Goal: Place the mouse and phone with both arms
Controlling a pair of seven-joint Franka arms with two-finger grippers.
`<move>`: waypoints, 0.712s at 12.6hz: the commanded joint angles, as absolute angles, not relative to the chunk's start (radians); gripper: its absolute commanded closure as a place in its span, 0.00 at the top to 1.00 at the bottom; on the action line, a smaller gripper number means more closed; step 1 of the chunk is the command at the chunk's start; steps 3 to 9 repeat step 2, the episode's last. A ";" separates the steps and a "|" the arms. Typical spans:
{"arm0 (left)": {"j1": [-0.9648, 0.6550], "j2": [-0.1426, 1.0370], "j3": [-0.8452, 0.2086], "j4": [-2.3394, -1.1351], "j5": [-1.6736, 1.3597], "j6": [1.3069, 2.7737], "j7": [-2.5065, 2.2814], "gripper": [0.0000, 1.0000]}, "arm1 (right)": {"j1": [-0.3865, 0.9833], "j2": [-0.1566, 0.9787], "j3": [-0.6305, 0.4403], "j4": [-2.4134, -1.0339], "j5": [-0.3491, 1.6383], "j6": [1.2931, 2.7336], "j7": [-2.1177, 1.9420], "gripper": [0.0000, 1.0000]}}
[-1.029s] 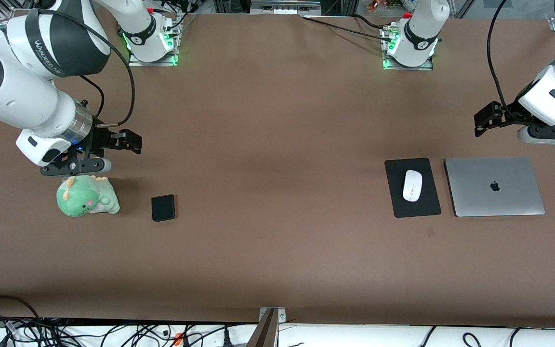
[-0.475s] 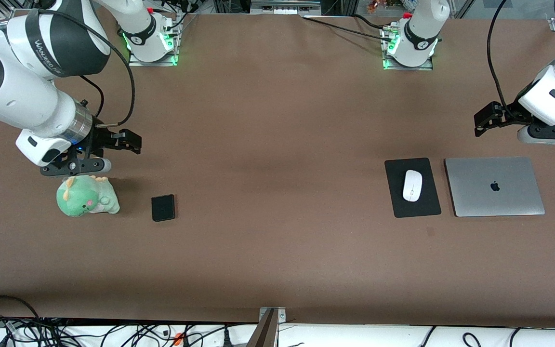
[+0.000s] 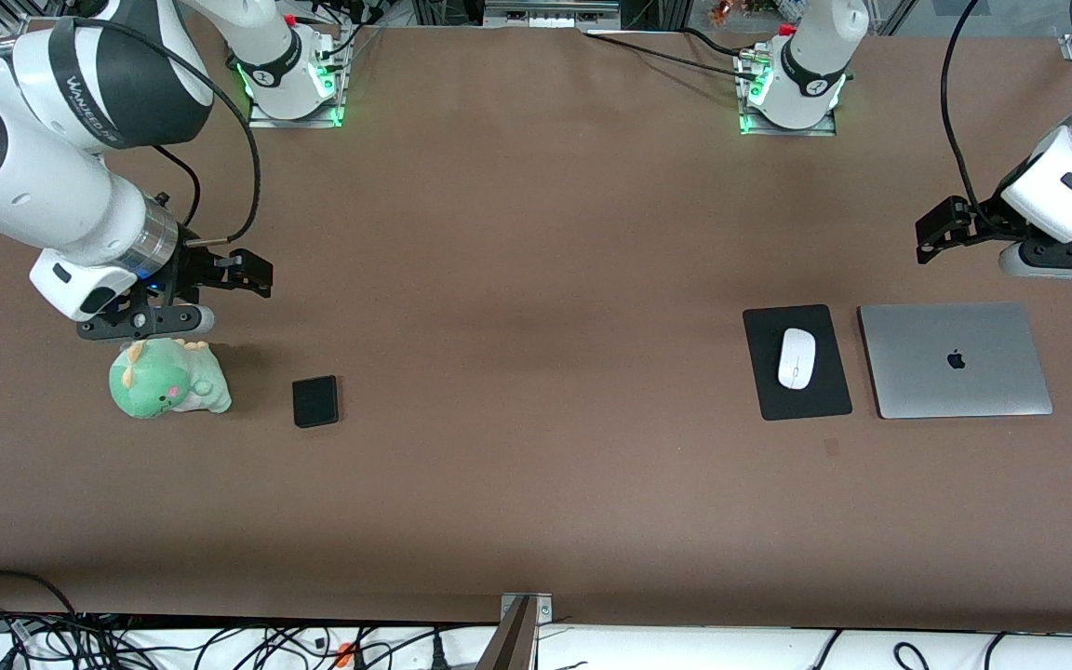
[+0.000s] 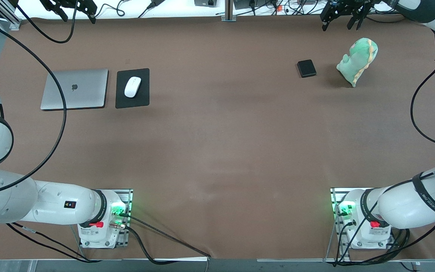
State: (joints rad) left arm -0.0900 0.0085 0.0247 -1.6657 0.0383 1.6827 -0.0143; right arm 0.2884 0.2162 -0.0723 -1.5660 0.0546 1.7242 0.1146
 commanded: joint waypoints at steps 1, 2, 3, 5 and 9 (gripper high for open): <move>-0.089 0.003 0.026 -1.666 0.031 1.675 0.009 1.00 | 0.276 0.209 -0.069 -1.546 0.038 1.700 0.097 1.00; -0.089 0.003 0.026 -1.666 0.031 1.675 0.009 1.00 | 0.278 0.209 -0.069 -1.545 0.026 1.695 0.095 1.00; -0.089 0.003 0.026 -1.666 0.031 1.675 0.009 1.00 | 0.278 0.209 -0.069 -1.545 0.026 1.695 0.095 1.00; -0.089 0.003 0.026 -1.666 0.031 1.675 0.009 1.00 | 0.278 0.209 -0.069 -1.545 0.026 1.695 0.095 1.00; -0.089 0.003 0.026 -1.666 0.031 1.675 0.009 1.00 | 0.278 0.209 -0.069 -1.545 0.026 1.695 0.095 1.00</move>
